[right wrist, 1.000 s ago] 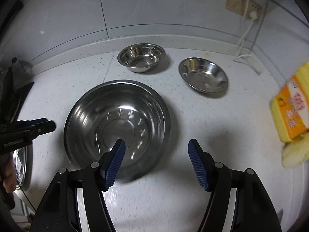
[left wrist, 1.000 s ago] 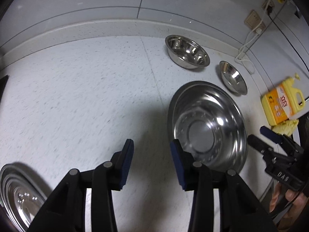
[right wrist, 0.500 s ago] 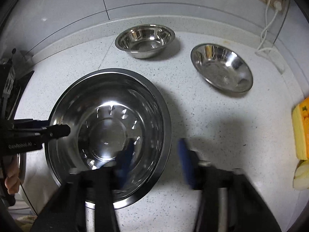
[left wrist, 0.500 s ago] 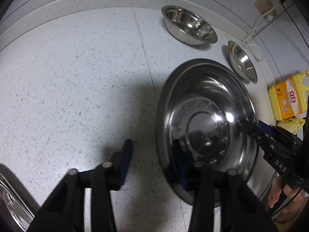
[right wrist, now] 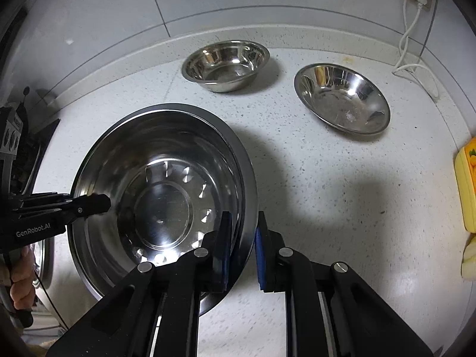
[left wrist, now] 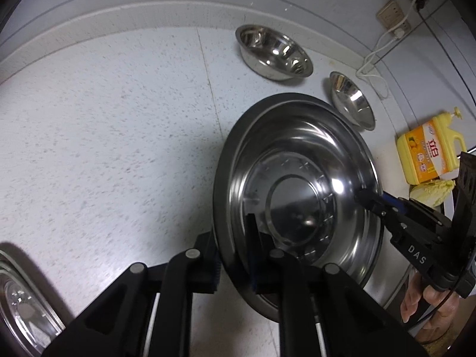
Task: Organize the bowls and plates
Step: 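Close the right gripper on the bowl rim while the left gripper clamps and lifts it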
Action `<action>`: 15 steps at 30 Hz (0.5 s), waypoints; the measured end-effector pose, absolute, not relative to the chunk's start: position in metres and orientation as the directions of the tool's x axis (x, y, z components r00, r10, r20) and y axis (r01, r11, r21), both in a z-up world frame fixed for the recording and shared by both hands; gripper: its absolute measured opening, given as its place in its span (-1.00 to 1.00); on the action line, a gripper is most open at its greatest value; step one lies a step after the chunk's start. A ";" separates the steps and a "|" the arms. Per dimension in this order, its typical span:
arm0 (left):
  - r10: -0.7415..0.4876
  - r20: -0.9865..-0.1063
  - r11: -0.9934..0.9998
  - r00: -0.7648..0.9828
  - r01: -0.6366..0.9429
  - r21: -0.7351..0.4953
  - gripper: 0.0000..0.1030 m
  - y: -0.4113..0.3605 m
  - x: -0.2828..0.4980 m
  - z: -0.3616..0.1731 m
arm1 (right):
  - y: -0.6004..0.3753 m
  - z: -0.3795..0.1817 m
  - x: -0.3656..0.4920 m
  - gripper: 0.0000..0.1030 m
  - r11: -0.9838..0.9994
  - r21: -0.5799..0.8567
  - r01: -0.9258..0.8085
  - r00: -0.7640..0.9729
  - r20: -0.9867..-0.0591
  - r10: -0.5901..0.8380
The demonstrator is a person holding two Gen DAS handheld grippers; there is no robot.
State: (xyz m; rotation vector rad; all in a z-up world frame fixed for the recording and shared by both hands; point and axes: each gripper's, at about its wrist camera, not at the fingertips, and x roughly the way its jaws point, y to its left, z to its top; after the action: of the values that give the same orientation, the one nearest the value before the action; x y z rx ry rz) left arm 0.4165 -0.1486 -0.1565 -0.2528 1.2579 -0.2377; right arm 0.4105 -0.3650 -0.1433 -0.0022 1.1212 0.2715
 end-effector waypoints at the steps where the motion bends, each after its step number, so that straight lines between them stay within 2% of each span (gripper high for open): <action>1: -0.314 -0.902 0.948 0.296 0.039 -0.317 -0.76 -0.144 0.410 -0.152 | -0.363 -0.139 0.408 -0.74 0.966 0.140 -0.217 0.408 -0.886 0.220; 9: -0.301 -0.909 0.952 0.289 0.029 -0.306 -0.75 -0.111 0.356 -0.144 | -0.329 -0.119 0.358 -0.74 0.951 0.164 -0.263 0.408 -0.874 0.263; 15: -0.286 -0.927 0.953 0.244 -0.030 -0.302 -0.75 -0.085 0.318 -0.167 | -0.299 -0.126 0.321 -0.73 0.935 0.156 -0.320 0.375 -0.885 0.276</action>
State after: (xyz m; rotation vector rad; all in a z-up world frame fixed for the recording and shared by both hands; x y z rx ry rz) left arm 0.3176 -0.0851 -0.1667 -0.2807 1.3175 -0.1780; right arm 0.3207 -0.2989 -0.1257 -0.0440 1.1233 0.3812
